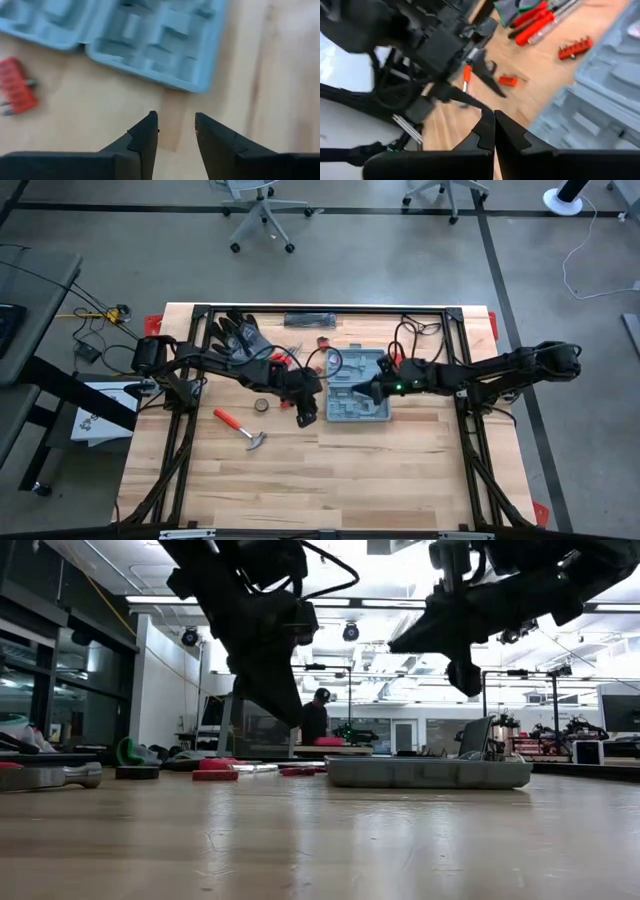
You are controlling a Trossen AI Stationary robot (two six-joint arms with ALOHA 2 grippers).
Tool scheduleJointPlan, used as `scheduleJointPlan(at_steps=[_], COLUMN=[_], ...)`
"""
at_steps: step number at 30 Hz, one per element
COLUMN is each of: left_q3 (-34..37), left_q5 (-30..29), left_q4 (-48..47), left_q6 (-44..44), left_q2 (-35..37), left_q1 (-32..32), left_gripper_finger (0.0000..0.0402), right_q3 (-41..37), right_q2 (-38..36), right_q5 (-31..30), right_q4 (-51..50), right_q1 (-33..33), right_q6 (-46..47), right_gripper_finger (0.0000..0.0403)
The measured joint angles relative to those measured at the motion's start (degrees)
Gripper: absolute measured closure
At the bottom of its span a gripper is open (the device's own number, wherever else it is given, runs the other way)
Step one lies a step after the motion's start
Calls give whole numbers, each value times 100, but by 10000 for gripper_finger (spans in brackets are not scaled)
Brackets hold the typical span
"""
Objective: Prefit tool cases
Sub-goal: Adjust the prefit tool case
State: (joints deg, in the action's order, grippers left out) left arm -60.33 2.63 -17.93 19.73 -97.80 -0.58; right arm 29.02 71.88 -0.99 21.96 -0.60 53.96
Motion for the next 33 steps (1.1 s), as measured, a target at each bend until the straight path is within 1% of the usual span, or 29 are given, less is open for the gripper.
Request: scheduleJointPlan(at_steps=[3, 6, 7, 11, 13, 16, 19, 22, 24, 27, 31, 33], left_q3=[-3, -11, -13, -2, 145, 563, 1091, 1378, 1439, 1446, 1448, 1444], left_q5=[366, 572, 565, 436, 407, 391, 541, 736, 855, 1014, 1015, 920], left_q4=[-87, -393, -653, -1843, -2082, -1854, -1000, -499, -385, -290, -97, -90], left_q6=[238, 176, 158, -74, -322, -383, -196, 35, 48, -215, -454, -512], left_q2=[-31, -26, -26, -15, -7, -7, 31, 48, 46, 23, 2, 2], left_q1=[-2, -54, -76, -153, -179, -165, -53, 143, 313, 633, 1066, 1266], left_gripper_finger=[316, 378, 389, 395, 400, 401, 401, 401, 401, 401, 401, 401], right_q3=[0, 0, -1, -4, -4, -4, -4, -4, -4, -4, -4, -4], right_q2=[4, 2, 4, 28, 66, 155, 274, 365, 398, 431, 453, 467], right_q5=[12, -99, -221, -720, -831, -1027, -1113, -1125, -1129, -1216, -1432, -1508], right_q4=[-437, -797, -928, -982, -1047, -1028, -1027, -1024, -1023, -1012, -1045, -1069], right_q1=[0, 21, 52, 238, 306, 406, 483, 581, 673, 815, 958, 1006], right_q6=[35, 5, 29, -126, -145, -145, 6, 172, 279, 314, 497, 518], right_gripper_finger=[403, 403, 403, 403, 403, 403, 403, 403, 403, 403, 403, 403])
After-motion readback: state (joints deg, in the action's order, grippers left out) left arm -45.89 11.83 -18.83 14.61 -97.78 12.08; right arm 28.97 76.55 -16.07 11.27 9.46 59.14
